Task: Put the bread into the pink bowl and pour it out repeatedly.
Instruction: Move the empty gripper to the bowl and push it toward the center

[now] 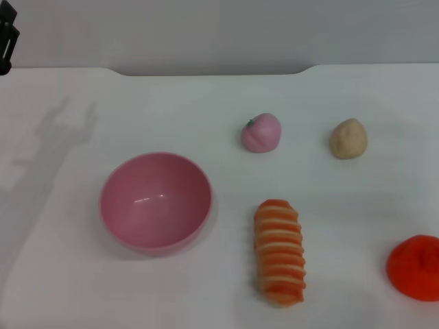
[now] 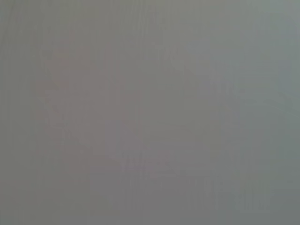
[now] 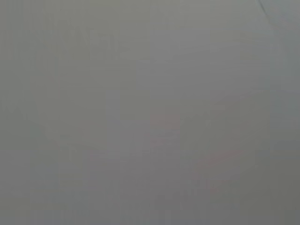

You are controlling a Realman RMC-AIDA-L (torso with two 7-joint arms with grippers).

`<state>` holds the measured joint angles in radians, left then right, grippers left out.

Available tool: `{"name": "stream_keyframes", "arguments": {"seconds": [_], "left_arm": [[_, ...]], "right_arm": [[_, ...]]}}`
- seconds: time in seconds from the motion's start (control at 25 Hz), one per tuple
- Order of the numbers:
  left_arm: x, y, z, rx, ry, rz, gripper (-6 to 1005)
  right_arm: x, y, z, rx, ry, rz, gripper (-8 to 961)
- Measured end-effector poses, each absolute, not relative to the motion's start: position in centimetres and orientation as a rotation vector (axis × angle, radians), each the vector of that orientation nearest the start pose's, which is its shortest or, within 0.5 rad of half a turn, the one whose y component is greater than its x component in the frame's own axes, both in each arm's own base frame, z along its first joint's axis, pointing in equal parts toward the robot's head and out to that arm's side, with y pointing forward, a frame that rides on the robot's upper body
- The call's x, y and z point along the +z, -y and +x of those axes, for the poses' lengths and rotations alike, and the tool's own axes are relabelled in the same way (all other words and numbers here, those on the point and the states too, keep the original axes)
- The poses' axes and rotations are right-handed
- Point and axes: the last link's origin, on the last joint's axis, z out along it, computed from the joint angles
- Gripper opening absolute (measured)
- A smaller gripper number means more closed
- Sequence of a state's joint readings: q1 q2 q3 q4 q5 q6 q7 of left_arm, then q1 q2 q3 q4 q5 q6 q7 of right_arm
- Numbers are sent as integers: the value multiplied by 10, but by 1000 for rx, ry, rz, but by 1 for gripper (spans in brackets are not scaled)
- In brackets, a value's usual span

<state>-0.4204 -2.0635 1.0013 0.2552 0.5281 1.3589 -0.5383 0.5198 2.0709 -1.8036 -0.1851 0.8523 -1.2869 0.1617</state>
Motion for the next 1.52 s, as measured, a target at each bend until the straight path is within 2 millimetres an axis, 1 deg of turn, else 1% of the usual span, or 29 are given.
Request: {"name": "stream_keyframes", "arguments": {"seconds": [0.48,0.64,0.84,0.92,1.08,1.24,1.44,1.52], "left_arm": [[58,-349,-307,-1033,419,-1566,558],[61,-357,-308,-1038,494,-1591,558],[63,-371,-304,-964,585,-1693,559],[68,-375,-299,-942,592,-1722,559],[82,-379,-283,-934,631,-1807,557],[99,-381,-264,-931,696,-1910,558],[114,-383,-246,-820,728,-2022,559],[118,-385,-239,-762,775,-2078,559]], "right_arm": [[66,-364,323,882,-528,-1099,520],[64,-365,322,880,-532,-1111,520],[60,-366,324,865,-555,-1127,520],[59,-367,326,853,-570,-1133,520],[56,-367,329,832,-589,-1142,520],[55,-367,332,814,-596,-1148,521],[55,-367,332,810,-597,-1149,521],[55,-367,332,810,-597,-1149,521]]}}
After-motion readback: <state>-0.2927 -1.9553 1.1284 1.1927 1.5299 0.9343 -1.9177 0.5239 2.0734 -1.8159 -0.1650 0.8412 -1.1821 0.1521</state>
